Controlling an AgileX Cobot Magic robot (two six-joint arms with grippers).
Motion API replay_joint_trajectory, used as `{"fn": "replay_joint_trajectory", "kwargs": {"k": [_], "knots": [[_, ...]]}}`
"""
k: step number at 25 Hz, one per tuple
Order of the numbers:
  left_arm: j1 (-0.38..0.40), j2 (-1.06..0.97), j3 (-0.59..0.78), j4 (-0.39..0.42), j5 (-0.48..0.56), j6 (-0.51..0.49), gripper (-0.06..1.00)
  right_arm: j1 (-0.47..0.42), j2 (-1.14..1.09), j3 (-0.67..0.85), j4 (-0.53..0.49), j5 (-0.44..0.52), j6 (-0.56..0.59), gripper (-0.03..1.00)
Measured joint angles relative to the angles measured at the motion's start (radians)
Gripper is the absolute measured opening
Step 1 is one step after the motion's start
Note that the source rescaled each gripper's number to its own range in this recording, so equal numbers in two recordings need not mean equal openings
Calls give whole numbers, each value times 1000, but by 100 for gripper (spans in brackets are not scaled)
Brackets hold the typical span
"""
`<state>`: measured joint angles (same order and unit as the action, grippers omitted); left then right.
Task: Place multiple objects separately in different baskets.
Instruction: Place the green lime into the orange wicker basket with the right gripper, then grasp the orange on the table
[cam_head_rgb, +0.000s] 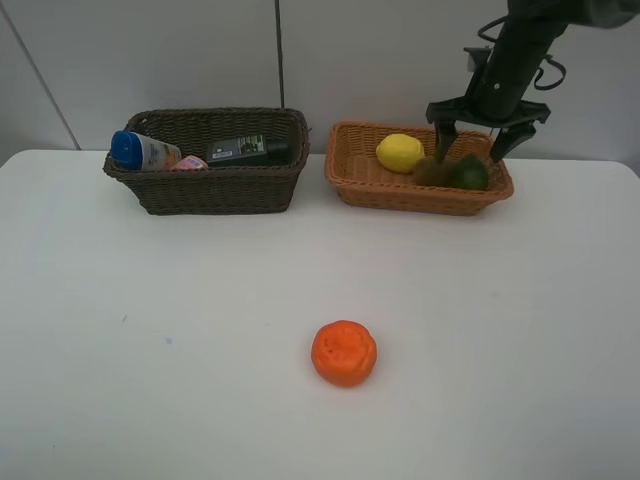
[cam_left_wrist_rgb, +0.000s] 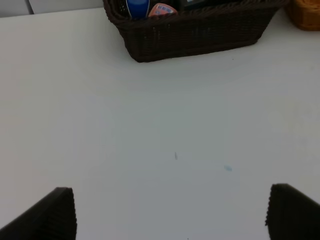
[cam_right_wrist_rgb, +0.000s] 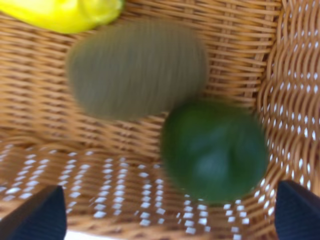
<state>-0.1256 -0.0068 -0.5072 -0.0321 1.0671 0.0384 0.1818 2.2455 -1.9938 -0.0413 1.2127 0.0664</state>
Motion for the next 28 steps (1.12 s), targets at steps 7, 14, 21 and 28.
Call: {"fn": "replay_joint_trajectory", "kwargs": {"k": [7,14,21,28], "knots": [[0,0,0,0,0,0,98,7,-154,76,80,1,0,97],[0,0,0,0,0,0,98,104,-395,388,86,0,18,97],[0,0,0,0,0,0,98,398,-605,762,92,5,44,97],[0,0,0,0,0,0,98,669,-652,938,122,-192,90,97]]}}
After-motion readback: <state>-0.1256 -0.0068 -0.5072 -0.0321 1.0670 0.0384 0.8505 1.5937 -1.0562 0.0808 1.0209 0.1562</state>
